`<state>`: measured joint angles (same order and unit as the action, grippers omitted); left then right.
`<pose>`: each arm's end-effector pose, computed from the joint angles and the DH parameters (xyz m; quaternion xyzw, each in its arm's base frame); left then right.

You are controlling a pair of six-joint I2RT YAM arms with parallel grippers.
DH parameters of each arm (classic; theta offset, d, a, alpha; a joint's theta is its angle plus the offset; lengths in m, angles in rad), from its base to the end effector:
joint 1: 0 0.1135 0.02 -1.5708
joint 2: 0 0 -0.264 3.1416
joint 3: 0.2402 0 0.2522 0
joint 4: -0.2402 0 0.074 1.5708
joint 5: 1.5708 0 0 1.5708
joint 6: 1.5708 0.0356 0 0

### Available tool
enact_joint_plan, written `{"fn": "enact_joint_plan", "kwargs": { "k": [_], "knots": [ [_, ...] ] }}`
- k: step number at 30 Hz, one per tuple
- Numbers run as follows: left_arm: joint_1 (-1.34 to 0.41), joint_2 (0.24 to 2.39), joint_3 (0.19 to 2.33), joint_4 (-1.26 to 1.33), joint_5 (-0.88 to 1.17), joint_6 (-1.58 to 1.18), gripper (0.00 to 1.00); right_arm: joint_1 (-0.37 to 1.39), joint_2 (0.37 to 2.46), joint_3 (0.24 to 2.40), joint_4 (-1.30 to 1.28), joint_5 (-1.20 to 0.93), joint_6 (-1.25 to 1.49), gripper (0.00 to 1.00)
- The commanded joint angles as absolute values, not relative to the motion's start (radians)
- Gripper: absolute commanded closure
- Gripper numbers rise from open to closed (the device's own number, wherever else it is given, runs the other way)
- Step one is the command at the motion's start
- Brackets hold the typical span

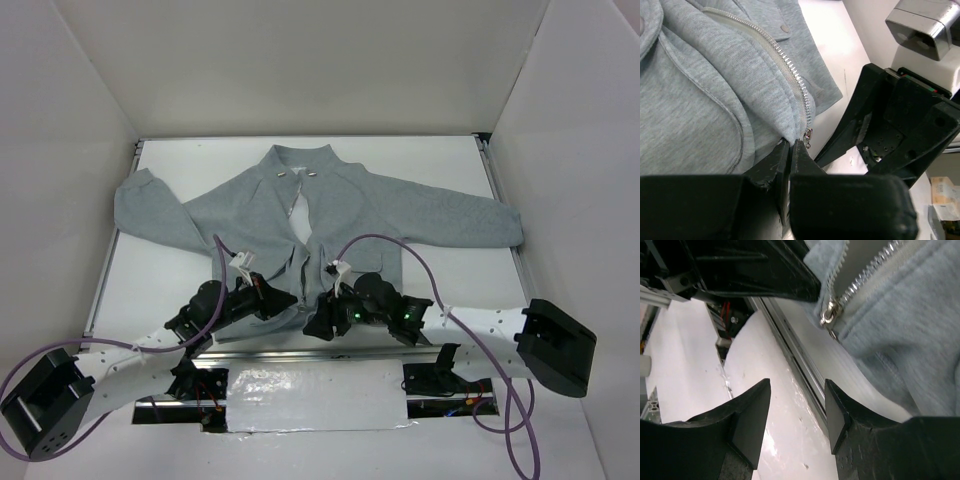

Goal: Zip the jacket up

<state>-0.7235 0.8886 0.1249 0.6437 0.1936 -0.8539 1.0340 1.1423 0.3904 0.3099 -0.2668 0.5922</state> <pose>0.1305 -0.1244 0.1793 0.0155 0.7473 -0.5194 0.4141 0.1086 0.2008 0.1838 -0.2529 0.8015 0.4623 0.2827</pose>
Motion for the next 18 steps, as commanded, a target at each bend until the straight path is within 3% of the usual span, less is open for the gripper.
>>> {"fn": "enact_joint_plan", "kwargs": {
  "k": [1, 18],
  "knots": [
    [-0.727, 0.893, 0.156, 0.712, 0.218, -0.865, 1.0, 1.043, 1.167, 0.379, 0.492, -0.258, 0.62, 0.45],
    [-0.727, 0.927, 0.172, 0.747, 0.247, -0.874, 1.0, 1.06, 1.187, 0.368, 0.517, -0.032, 0.634, 0.39]
  ]
}}
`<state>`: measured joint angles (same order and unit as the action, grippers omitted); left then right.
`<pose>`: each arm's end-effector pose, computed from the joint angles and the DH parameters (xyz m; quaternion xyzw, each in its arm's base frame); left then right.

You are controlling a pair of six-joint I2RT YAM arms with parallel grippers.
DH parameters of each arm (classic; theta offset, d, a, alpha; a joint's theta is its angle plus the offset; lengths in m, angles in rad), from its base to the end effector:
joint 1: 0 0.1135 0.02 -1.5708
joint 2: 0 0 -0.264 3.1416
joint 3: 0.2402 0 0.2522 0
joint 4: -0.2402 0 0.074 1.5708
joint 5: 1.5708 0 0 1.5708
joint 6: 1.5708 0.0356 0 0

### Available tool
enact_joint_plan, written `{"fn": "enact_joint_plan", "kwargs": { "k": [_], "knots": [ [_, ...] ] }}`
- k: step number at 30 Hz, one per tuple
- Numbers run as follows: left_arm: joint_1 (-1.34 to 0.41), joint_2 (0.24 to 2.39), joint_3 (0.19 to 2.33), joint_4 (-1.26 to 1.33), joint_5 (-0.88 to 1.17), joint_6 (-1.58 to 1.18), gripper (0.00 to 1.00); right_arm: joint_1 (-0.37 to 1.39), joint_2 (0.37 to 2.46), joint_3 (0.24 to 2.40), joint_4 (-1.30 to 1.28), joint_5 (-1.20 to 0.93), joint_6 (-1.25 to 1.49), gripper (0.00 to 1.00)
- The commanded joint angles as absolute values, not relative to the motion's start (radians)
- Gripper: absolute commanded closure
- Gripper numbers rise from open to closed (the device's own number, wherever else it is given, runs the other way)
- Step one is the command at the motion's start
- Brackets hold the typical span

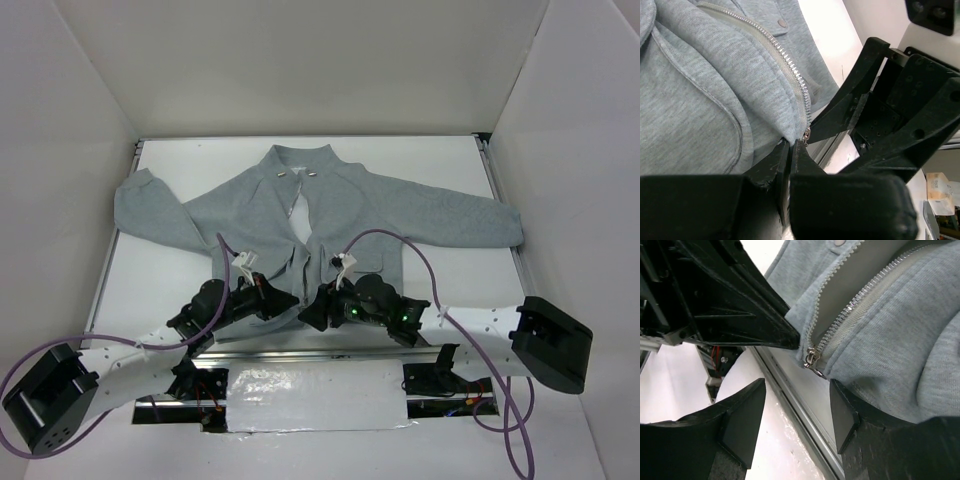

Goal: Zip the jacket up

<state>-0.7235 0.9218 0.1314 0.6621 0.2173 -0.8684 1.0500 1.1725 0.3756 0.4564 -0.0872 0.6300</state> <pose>0.1323 -0.1271 0.1780 0.0174 0.7498 -0.5260 0.4011 0.1142 0.2053 0.1870 -0.1947 0.7927 0.4531 0.3583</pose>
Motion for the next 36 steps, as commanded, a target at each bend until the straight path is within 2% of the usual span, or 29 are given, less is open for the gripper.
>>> {"fn": "enact_joint_plan", "kwargs": {
  "k": [1, 13, 24, 36],
  "knots": [
    [-0.727, 0.927, 0.175, 0.746, 0.245, -0.874, 1.0, 1.061, 1.192, 0.368, 0.528, -0.035, 0.634, 0.39],
    [-0.727, 0.93, 0.19, 0.729, 0.253, -0.867, 1.0, 1.075, 1.223, 0.35, 0.59, -0.031, 0.644, 0.39],
    [-0.727, 0.95, 0.19, 0.741, 0.261, -0.867, 1.0, 1.074, 1.22, 0.357, 0.626, -0.041, 0.647, 0.64],
    [-0.727, 0.956, 0.175, 0.776, 0.258, -0.881, 1.0, 1.075, 1.246, 0.356, 0.626, -0.031, 0.664, 0.8]
  ]
}}
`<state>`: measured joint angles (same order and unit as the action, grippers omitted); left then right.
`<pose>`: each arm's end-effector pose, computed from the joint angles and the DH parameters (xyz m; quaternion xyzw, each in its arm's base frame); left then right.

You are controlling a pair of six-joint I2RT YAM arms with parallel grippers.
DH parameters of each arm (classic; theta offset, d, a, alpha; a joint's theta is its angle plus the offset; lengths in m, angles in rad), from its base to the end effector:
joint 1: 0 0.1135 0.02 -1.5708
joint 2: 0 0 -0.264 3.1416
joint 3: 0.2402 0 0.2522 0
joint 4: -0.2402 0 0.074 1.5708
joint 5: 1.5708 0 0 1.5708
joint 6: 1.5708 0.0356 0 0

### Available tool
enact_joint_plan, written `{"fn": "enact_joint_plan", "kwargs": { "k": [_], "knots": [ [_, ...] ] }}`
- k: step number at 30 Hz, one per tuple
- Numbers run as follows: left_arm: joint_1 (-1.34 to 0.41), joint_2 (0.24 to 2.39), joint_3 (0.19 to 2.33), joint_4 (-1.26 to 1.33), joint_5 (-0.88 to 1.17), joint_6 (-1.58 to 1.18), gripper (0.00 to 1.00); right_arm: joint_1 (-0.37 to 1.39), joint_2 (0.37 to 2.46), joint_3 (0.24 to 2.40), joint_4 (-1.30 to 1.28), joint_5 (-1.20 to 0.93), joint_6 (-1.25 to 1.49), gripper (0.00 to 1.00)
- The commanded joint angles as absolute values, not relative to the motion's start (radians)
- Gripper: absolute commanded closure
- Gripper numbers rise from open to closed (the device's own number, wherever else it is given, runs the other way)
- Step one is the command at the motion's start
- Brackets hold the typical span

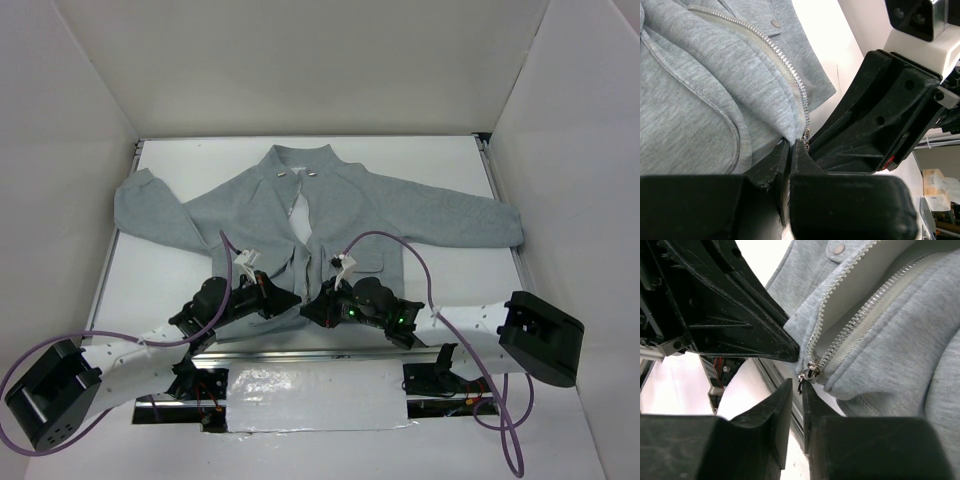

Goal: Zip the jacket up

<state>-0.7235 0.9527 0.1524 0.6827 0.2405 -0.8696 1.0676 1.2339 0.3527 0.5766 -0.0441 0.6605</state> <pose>0.1357 -0.1311 0.1819 0.0253 0.7459 -0.5342 0.3970 0.1141 0.2105 0.1790 -0.1757 0.7867 0.4614 0.3706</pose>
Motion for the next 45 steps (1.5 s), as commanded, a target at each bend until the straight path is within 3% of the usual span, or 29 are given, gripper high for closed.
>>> {"fn": "enact_joint_plan", "kwargs": {
  "k": [1, 5, 7, 15, 28, 45],
  "knots": [
    [-0.727, 0.956, 0.176, 0.775, 0.256, -0.879, 1.0, 1.075, 1.244, 0.356, 0.626, -0.032, 0.669, 0.82],
    [-0.727, 0.951, 0.175, 0.767, 0.253, -0.871, 1.0, 1.075, 1.223, 0.359, 0.601, -0.026, 0.683, 0.91],
    [-0.727, 0.951, 0.172, 0.767, 0.25, -0.868, 1.0, 1.077, 1.206, 0.365, 0.583, -0.02, 0.693, 1.0],
    [-0.727, 0.956, 0.167, 0.775, 0.247, -0.861, 1.0, 1.074, 1.177, 0.417, 0.46, -0.003, 0.742, 1.0],
    [-0.727, 0.957, 0.11, 0.861, 0.253, -0.821, 1.0, 1.02, 1.177, 0.6, 0.146, -0.17, 0.995, 1.0],
    [-0.732, 0.973, 0.089, 0.888, 0.281, -0.773, 1.0, 0.83, 1.255, 0.505, 0.413, -0.53, 1.36, 1.0]
  ]
}}
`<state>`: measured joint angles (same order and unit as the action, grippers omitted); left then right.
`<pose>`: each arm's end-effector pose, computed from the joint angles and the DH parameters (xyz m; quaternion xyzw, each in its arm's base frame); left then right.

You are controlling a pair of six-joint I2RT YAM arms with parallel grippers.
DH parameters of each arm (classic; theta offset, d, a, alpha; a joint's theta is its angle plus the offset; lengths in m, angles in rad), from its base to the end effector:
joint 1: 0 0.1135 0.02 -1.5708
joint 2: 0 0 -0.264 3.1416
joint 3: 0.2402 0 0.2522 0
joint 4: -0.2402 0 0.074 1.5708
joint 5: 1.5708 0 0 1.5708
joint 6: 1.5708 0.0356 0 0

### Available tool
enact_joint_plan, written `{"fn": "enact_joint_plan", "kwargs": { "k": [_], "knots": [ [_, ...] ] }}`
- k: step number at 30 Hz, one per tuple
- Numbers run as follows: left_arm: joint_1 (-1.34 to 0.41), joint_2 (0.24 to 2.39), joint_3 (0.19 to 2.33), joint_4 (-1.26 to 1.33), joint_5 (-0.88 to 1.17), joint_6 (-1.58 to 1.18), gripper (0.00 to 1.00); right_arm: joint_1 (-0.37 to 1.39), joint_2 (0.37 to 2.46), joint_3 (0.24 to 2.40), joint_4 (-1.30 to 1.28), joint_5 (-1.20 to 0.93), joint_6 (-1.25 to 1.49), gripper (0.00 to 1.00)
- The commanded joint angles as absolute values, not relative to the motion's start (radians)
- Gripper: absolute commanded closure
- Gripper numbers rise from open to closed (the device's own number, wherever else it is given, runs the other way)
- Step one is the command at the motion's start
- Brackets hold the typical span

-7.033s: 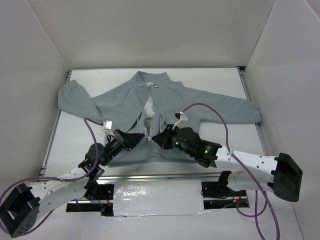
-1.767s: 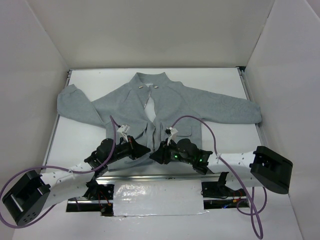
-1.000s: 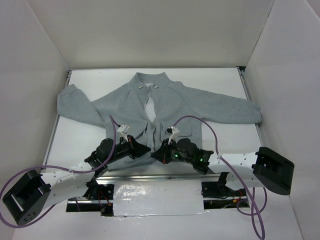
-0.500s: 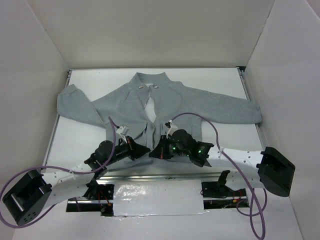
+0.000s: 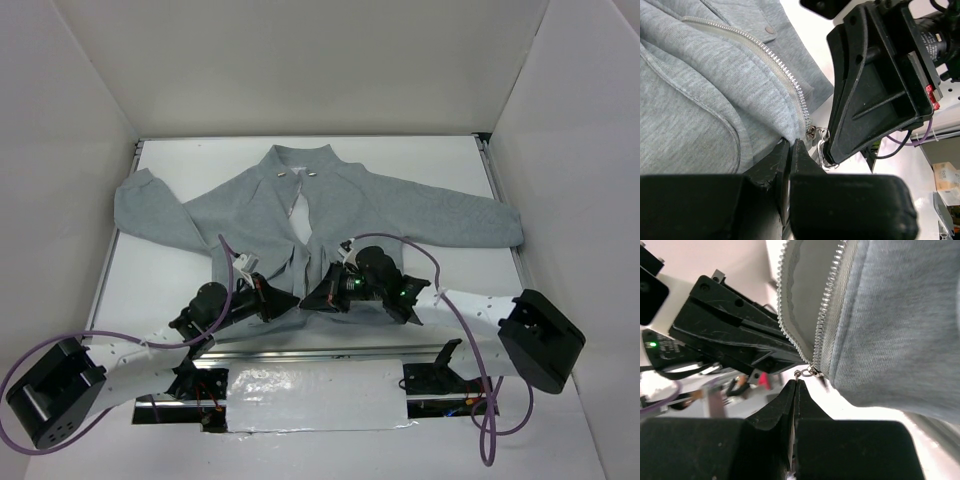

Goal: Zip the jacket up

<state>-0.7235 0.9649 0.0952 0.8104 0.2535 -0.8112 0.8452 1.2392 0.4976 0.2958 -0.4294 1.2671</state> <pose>0.1303 -0.1270 0.1756 0.0550 0.7250 -0.5385 0.4258 0.1556 0.1977 0.1960 0.0620 0.8320 0.5423 0.0996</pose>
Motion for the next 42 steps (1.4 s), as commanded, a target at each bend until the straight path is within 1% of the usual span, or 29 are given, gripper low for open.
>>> {"fn": "enact_joint_plan", "kwargs": {
  "k": [1, 5, 10, 13, 17, 21, 24, 31, 36, 40, 42],
  "knots": [
    [-0.732, 0.976, 0.09, 0.888, 0.278, -0.77, 1.0, 0.825, 1.261, 0.505, 0.438, -0.547, 1.376, 1.0],
    [-0.738, 0.979, 0.084, 0.888, 0.278, -0.764, 1.0, 0.808, 1.25, 0.482, 0.468, -0.548, 1.439, 1.0],
    [-0.75, 0.973, 0.083, 0.876, 0.268, -0.756, 1.0, 0.778, 1.158, 0.453, 0.344, -0.381, 1.466, 1.0],
    [-0.756, 0.968, 0.068, 0.903, 0.278, -0.758, 1.0, 0.753, 1.123, 0.446, 0.284, -0.327, 1.47, 1.0],
    [-0.772, 0.974, 0.069, 0.916, 0.291, -0.747, 1.0, 0.719, 1.146, 0.411, 0.369, -0.371, 1.503, 1.0],
    [-0.787, 0.997, 0.071, 0.939, 0.298, -0.738, 1.0, 0.713, 1.206, 0.419, 0.478, -0.429, 1.535, 1.0],
    [-0.804, 1.011, 0.08, 0.94, 0.298, -0.726, 1.0, 0.71, 1.23, 0.419, 0.541, -0.434, 1.548, 1.0],
    [-0.839, 0.996, 0.071, 0.91, 0.252, -0.721, 1.0, 0.657, 1.255, 0.443, 0.552, -0.408, 1.542, 1.0],
    [-0.862, 0.98, 0.066, 0.868, 0.215, -0.718, 1.0, 0.6, 1.29, 0.446, 0.634, -0.429, 1.572, 1.0],
    [-0.88, 0.988, 0.058, 0.873, 0.204, -0.724, 1.0, 0.58, 1.321, 0.526, 0.598, -0.414, 1.543, 1.0],
    [-0.894, 0.988, 0.055, 0.867, 0.186, -0.729, 1.0, 0.557, 1.374, 0.56, 0.603, -0.425, 1.534, 1.0]
  ]
}}
